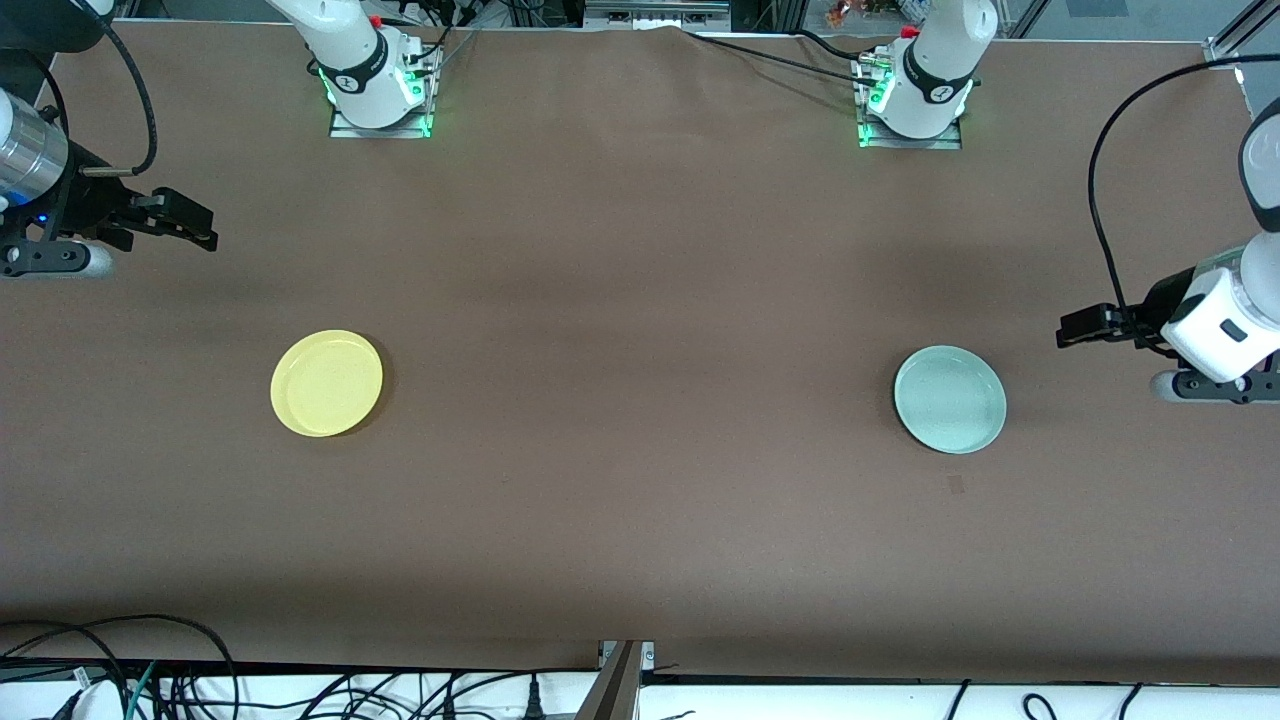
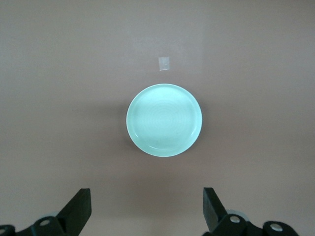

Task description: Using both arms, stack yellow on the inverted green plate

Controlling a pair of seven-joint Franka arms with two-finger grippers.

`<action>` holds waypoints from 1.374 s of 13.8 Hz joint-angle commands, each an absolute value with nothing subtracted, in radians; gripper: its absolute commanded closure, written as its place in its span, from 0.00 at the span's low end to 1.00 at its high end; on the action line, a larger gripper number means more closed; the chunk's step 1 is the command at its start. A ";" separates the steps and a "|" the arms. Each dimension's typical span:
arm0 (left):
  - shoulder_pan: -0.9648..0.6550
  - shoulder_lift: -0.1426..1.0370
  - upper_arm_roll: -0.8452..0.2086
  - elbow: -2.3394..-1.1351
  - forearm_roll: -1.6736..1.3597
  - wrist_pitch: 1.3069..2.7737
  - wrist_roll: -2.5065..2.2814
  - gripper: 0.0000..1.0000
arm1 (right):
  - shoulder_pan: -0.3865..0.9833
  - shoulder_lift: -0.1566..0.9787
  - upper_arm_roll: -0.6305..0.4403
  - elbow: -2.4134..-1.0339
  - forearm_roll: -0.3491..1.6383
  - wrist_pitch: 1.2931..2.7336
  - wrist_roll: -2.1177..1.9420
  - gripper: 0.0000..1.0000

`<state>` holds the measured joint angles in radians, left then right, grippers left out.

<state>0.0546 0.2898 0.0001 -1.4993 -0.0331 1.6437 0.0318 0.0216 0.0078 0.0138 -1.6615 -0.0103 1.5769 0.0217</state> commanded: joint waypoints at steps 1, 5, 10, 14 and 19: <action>0.103 0.357 -0.005 -1.463 -0.113 1.673 0.066 0.00 | 0.026 0.018 0.012 -1.635 -0.018 1.557 0.025 0.00; 0.118 0.429 -0.005 -1.476 -0.140 1.729 0.146 0.00 | 0.026 0.018 0.012 -1.635 -0.018 1.557 0.023 0.00; 0.150 0.439 -0.003 -1.606 -0.175 1.888 0.254 0.00 | 0.026 0.018 0.012 -1.635 -0.018 1.557 0.021 0.00; 0.192 0.439 -0.003 -1.730 -0.228 2.024 0.336 0.00 | 0.026 0.018 0.012 -1.635 -0.018 1.557 0.021 0.00; 0.207 0.442 -0.002 -1.880 -0.301 2.204 0.397 0.00 | 0.026 0.018 0.012 -1.635 -0.018 1.557 0.021 0.00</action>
<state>0.2029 0.4661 0.0015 -1.8121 -0.2598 2.1399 0.3619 0.0217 0.0079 0.0137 -1.6612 -0.0103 1.5769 0.0216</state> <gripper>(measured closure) 0.000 0.000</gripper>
